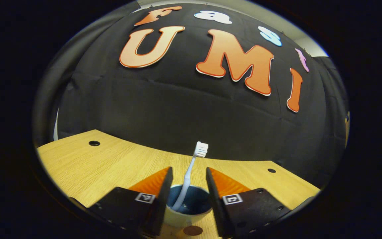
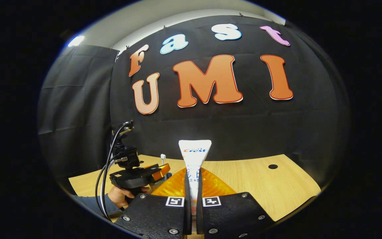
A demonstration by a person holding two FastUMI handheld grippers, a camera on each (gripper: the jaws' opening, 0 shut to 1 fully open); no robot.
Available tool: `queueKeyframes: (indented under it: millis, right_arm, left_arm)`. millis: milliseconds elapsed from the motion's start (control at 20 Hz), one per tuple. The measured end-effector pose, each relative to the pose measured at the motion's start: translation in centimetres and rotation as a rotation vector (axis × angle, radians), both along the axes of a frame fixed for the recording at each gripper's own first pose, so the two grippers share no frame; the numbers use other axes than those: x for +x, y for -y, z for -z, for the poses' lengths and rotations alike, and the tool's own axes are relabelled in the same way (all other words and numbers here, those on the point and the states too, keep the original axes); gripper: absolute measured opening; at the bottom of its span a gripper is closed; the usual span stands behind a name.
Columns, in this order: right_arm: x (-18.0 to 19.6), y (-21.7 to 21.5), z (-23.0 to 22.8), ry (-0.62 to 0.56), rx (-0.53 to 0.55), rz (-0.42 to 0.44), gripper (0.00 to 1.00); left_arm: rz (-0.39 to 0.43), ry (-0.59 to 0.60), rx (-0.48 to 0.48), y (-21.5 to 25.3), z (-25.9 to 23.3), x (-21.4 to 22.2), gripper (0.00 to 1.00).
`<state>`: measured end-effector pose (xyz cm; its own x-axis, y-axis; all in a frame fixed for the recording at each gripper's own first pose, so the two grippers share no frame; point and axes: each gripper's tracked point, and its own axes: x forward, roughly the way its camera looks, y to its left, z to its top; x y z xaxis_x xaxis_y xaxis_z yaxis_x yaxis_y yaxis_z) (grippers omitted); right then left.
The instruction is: Put the toothbrush and toothpaste on the desktop into the cup, then pick up the cup and place it on the coaster on the desktop.
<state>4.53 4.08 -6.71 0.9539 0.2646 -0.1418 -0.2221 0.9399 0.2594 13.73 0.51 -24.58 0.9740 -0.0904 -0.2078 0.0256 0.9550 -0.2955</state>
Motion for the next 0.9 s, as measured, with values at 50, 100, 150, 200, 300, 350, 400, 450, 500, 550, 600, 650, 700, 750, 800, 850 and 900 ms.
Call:
queueKeyframes:
  millis: [50, 100, 150, 200, 300, 350, 400, 450, 500, 550, 600, 650, 700, 750, 800, 850, 900]
  right_arm:
    - [0.2, -0.2, 0.1, -0.004, 0.006, 0.000, 0.06]
    - [0.3, -0.4, 0.2, -0.007, 0.013, -0.001, 0.06]
    - [0.5, -0.6, 0.1, -0.005, 0.018, -0.004, 0.06]
    - [0.9, -0.7, -0.1, 0.000, 0.019, -0.002, 0.06]
    - [1.5, -0.9, -0.6, 0.033, 0.014, -0.003, 0.06]
    - [1.9, -1.1, -1.2, 0.055, 0.018, -0.005, 0.06]
    - [2.2, -1.5, -1.7, 0.073, 0.025, -0.016, 0.06]
    - [2.5, -2.0, -1.9, 0.083, 0.031, -0.030, 0.07]
    - [2.8, -2.5, -2.1, 0.092, 0.032, -0.040, 0.07]
    - [3.3, -2.7, -2.3, 0.101, 0.030, -0.043, 0.07]
    - [3.6, -3.1, -2.5, 0.108, 0.027, -0.050, 0.08]
    - [3.9, -3.8, -2.6, 0.113, 0.030, -0.057, 0.08]
    - [4.2, -4.3, -2.7, 0.117, 0.037, -0.066, 0.08]
    - [4.6, -5.0, -2.8, 0.119, 0.045, -0.074, 0.08]
    - [5.0, -5.6, -2.8, 0.123, 0.051, -0.083, 0.08]
    - [5.4, -6.1, -3.1, 0.132, 0.055, -0.093, 0.08]
    - [5.8, -6.5, -3.3, 0.141, 0.059, -0.099, 0.08]
  left_arm:
    - [0.005, -0.024, 0.016, -0.1, 0.4, -0.7, 0.78]
    - [0.016, -0.045, 0.023, -0.1, 0.6, -1.3, 0.81]
    - [0.034, -0.060, 0.030, 0.1, 0.7, -2.0, 0.85]
    - [0.035, -0.068, 0.042, 0.0, 0.7, -2.4, 0.90]
    - [0.021, -0.084, 0.078, -0.9, 0.2, -4.1, 0.98]
    - [0.020, -0.081, 0.084, -1.2, -0.1, -4.7, 0.98]
    - [0.025, -0.074, 0.090, -1.3, -0.7, -5.3, 0.98]
    - [0.023, -0.074, 0.101, -1.7, -1.1, -6.0, 0.98]
    - [0.026, -0.065, 0.111, -2.0, -1.7, -6.5, 0.97]
    - [0.021, -0.051, 0.120, -2.5, -2.5, -7.2, 0.98]
    - [0.023, -0.033, 0.127, -2.9, -3.4, -7.8, 0.98]
    - [0.020, -0.015, 0.136, -3.2, -4.1, -8.4, 0.98]
    - [0.023, 0.003, 0.149, -3.6, -5.1, -8.9, 0.97]
    - [0.023, 0.017, 0.162, -3.9, -5.8, -9.5, 0.97]
    - [0.021, 0.032, 0.175, -4.2, -6.7, -10.1, 0.97]
    - [0.005, 0.027, 0.182, -4.9, -7.0, -11.0, 0.97]
    - [0.001, 0.037, 0.179, -5.1, -7.5, -11.7, 0.97]
